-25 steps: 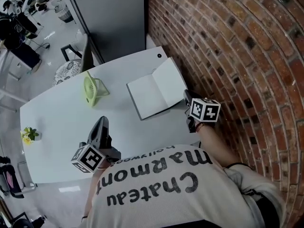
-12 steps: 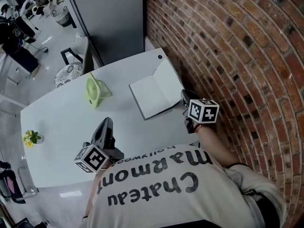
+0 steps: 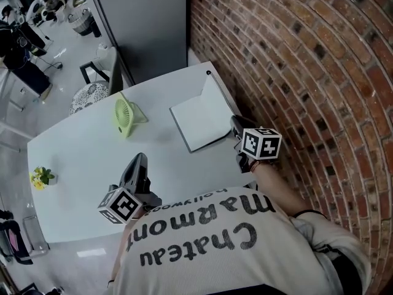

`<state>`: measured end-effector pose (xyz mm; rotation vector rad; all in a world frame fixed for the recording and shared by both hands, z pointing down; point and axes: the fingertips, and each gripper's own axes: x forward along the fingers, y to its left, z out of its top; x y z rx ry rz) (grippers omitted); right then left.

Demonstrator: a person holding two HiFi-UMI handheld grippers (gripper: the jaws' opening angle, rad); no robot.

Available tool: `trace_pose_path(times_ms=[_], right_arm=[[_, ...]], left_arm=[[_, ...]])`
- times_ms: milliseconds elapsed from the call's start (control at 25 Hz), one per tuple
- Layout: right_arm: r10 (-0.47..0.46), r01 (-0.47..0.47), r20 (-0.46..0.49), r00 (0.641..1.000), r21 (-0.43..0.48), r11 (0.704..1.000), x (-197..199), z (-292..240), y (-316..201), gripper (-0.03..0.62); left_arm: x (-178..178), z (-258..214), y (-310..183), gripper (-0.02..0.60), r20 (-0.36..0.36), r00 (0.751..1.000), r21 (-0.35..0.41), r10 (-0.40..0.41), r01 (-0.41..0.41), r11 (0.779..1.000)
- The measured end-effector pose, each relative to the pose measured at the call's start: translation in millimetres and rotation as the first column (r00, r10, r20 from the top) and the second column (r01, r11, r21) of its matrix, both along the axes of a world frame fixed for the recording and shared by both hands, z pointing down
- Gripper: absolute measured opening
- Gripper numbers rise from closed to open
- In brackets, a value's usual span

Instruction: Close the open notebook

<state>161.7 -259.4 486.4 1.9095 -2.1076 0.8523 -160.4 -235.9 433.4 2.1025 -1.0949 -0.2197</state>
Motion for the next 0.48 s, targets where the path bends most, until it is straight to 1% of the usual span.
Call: trace_pose_path(times_ms=[480], right_arm=[[-0.052, 0.052, -0.013, 0.999, 0.002, 0.999, -40, 1, 4, 0.023]], left_arm=[[-29, -1, 10, 0.002, -0.001, 1.0, 0.002, -0.021, 0.021, 1.0]])
